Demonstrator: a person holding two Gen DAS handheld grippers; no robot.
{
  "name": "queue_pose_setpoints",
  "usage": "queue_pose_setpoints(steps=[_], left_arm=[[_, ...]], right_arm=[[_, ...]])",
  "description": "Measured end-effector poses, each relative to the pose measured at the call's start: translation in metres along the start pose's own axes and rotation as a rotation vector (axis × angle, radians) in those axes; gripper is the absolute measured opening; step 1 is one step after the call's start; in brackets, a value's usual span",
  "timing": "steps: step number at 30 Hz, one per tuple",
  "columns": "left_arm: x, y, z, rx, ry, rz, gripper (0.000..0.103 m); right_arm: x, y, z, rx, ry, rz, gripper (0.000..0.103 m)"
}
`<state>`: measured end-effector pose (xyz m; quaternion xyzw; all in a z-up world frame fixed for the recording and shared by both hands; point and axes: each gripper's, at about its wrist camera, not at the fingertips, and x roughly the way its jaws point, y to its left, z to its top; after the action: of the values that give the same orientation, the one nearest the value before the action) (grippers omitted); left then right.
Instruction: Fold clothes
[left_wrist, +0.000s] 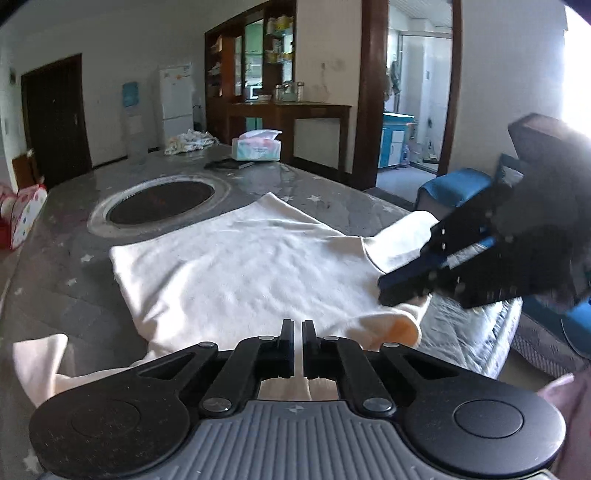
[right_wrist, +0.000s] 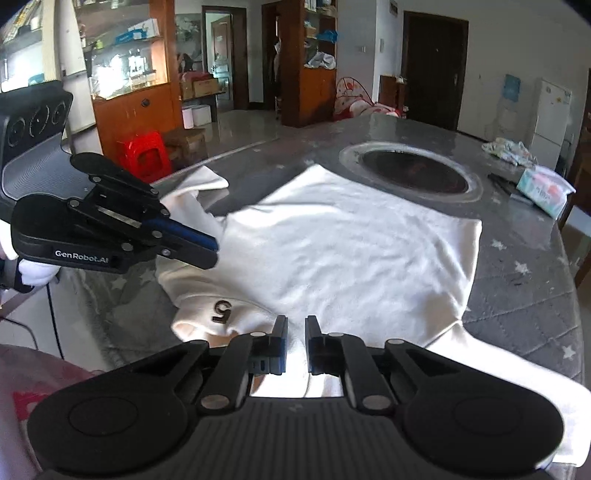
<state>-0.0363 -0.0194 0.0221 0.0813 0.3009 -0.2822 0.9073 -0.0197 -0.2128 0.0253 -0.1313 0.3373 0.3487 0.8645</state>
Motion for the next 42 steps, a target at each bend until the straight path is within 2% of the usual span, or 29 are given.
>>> queue_pose_setpoints(steps=[5, 7, 11, 13, 18, 19, 26, 31, 36, 42], left_arm=[[0.025, -0.002, -0.005, -0.016, 0.047, -0.016, 0.005], [0.029, -0.003, -0.012, -0.018, 0.070, -0.029, 0.005], [0.025, -0.004, -0.017, -0.008, 0.074, -0.046, 0.006], [0.023, 0.000, -0.014, -0.013, 0.064, -0.040, 0.007], [0.029, 0.024, 0.001, -0.091, 0.040, 0.022, 0.008], [0.030, 0.029, 0.004, -0.107, 0.035, 0.035, 0.008], [0.049, 0.073, 0.026, -0.260, 0.026, 0.118, 0.015], [0.071, 0.097, 0.037, -0.339, 0.030, 0.145, 0.029], [0.093, 0.111, 0.041, -0.382, 0.057, 0.154, 0.030], [0.098, 0.126, 0.039, -0.431, 0.049, 0.167, 0.033]], right_arm=[[0.018, 0.008, -0.008, -0.029, 0.055, 0.033, 0.010], [0.020, 0.012, -0.012, -0.044, 0.071, 0.043, 0.014], [0.017, 0.012, -0.011, -0.052, 0.077, 0.071, 0.016], [0.013, 0.007, -0.005, -0.036, 0.062, 0.089, 0.020], [0.014, -0.018, 0.013, 0.028, -0.003, 0.036, 0.027], [0.017, -0.023, 0.014, 0.041, -0.005, 0.026, 0.031], [0.047, -0.041, 0.011, 0.097, -0.002, -0.023, 0.035], [0.055, -0.041, 0.006, 0.102, -0.004, -0.036, 0.045], [0.056, -0.040, 0.003, 0.106, -0.019, -0.034, 0.050], [0.057, -0.038, 0.000, 0.111, -0.039, -0.032, 0.051]])
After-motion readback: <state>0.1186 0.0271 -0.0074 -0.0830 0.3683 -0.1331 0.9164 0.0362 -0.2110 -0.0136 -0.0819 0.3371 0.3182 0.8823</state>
